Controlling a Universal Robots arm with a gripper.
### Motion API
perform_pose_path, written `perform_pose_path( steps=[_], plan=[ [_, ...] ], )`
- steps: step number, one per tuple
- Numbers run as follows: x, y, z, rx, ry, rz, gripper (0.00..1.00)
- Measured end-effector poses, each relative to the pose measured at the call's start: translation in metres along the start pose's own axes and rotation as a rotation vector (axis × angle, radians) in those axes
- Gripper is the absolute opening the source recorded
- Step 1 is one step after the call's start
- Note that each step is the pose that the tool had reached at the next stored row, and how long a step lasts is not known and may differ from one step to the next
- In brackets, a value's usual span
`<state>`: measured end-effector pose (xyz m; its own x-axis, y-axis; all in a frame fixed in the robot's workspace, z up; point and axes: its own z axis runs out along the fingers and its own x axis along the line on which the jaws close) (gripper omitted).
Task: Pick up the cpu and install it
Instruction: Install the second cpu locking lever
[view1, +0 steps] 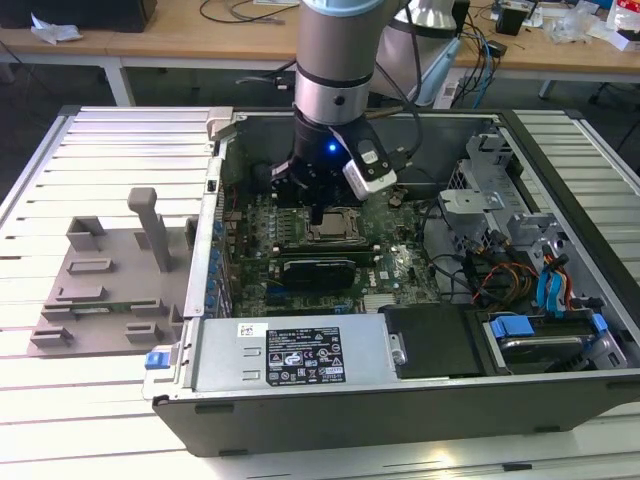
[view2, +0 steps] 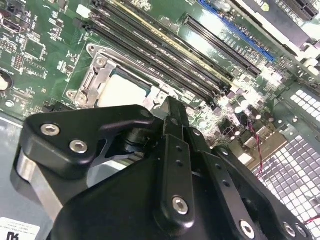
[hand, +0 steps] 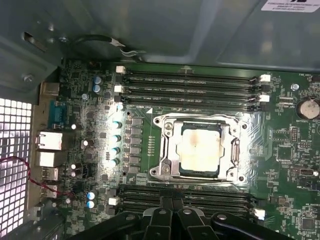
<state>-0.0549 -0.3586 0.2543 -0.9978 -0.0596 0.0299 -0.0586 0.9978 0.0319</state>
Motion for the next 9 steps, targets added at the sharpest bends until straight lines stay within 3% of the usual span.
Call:
perform_pose_path(
  steps=[1, 2, 3, 4, 9],
  plan=[
    [-0.0022, 0.0004, -0.0006, -0.0002, 0.0023, 0.000, 0.11],
    [-0.0120, 0.0038, -0.0034, -0.0006, 0.0109, 0.000, 0.11],
    [-0.0173, 0.0090, -0.0122, -0.0006, 0.0144, 0.001, 0.11],
    [-0.0173, 0.0093, -0.0164, -0.0005, 0.0144, 0.000, 0.11],
    [-0.0173, 0.0093, -0.0168, -0.0005, 0.0143, 0.000, 0.11]
  ],
)
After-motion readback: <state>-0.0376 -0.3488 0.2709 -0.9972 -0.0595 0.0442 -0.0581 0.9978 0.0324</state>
